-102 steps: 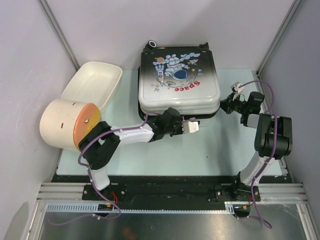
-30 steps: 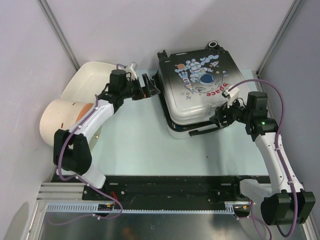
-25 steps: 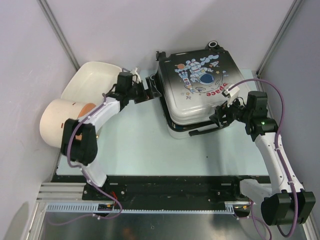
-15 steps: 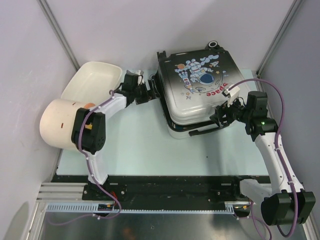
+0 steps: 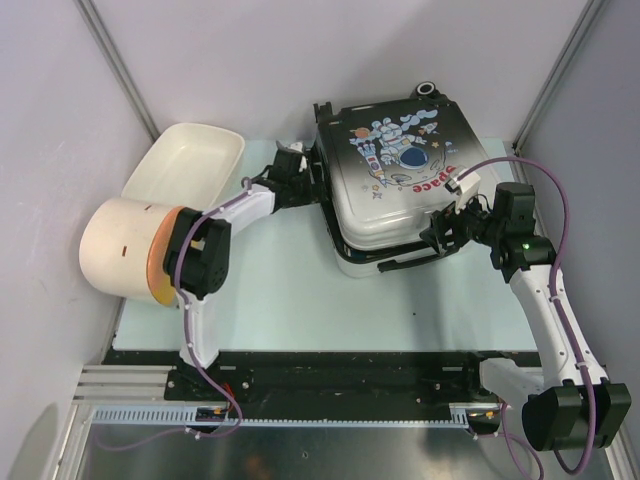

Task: Open, take out, and arrange the luggage

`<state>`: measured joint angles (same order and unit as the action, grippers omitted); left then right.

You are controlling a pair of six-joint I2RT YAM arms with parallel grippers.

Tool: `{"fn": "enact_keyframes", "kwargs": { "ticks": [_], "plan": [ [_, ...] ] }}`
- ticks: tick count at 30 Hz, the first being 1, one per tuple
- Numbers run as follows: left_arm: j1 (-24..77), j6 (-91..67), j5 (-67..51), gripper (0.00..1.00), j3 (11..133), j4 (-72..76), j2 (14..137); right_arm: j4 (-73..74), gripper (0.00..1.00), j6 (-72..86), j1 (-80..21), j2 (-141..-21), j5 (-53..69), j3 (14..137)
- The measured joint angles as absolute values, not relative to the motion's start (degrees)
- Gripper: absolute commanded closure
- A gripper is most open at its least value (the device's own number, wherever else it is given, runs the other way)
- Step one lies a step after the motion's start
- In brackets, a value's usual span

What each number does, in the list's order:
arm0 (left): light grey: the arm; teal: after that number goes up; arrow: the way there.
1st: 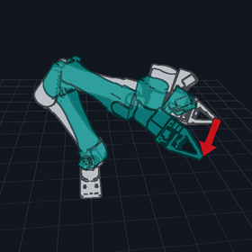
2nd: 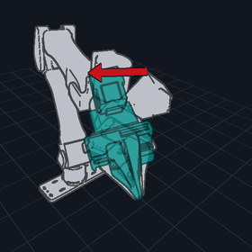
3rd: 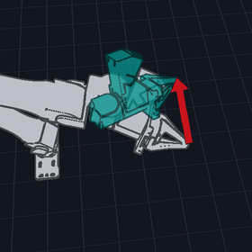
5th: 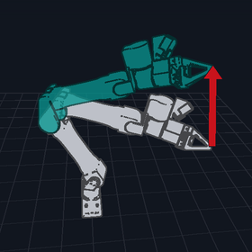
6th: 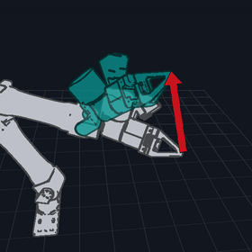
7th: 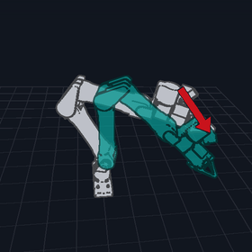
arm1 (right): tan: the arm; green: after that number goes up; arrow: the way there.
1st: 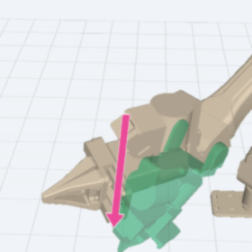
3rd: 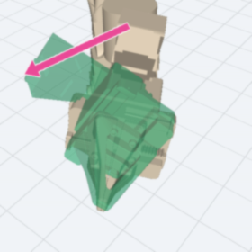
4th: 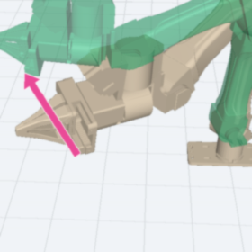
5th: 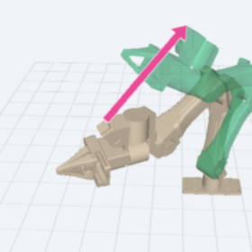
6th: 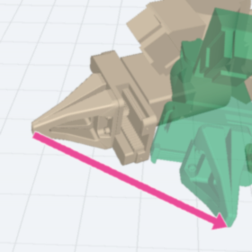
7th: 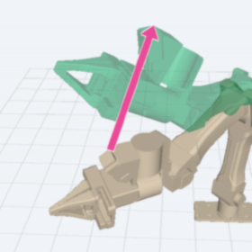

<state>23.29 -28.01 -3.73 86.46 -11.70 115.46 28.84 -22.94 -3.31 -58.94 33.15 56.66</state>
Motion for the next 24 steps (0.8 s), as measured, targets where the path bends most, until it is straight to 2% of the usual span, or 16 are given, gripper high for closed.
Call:
{"fn": "enact_keyframes", "kwargs": {
  "ticks": [5, 11, 18, 24],
  "plan": [
    [23.14, -29.87, -8.95, 0.0, 88.44, -11.81, 120.49, 28.95, 0.16, -22.79, -3.31, -58.76, 33.32, 56.66],
    [22.35, -29.63, -13.39, 0.0, 88.44, -10.87, 120.49, 31.79, 0.17, -24.6, -3.66, -56.71, 37.41, 56.66],
    [24.16, -23.99, -13.63, 0.0, 88.75, -12.53, 115.33, 34.2, 0.18, -27.38, -7.77, -55.66, 40.62, 56.66],
    [27.31, -21.87, -13.74, 0.0, 94.3, -14.44, 111.09, 35.48, 0.18, -30.09, -12.43, -54.5, 41.5, 56.64]
  ]
}}
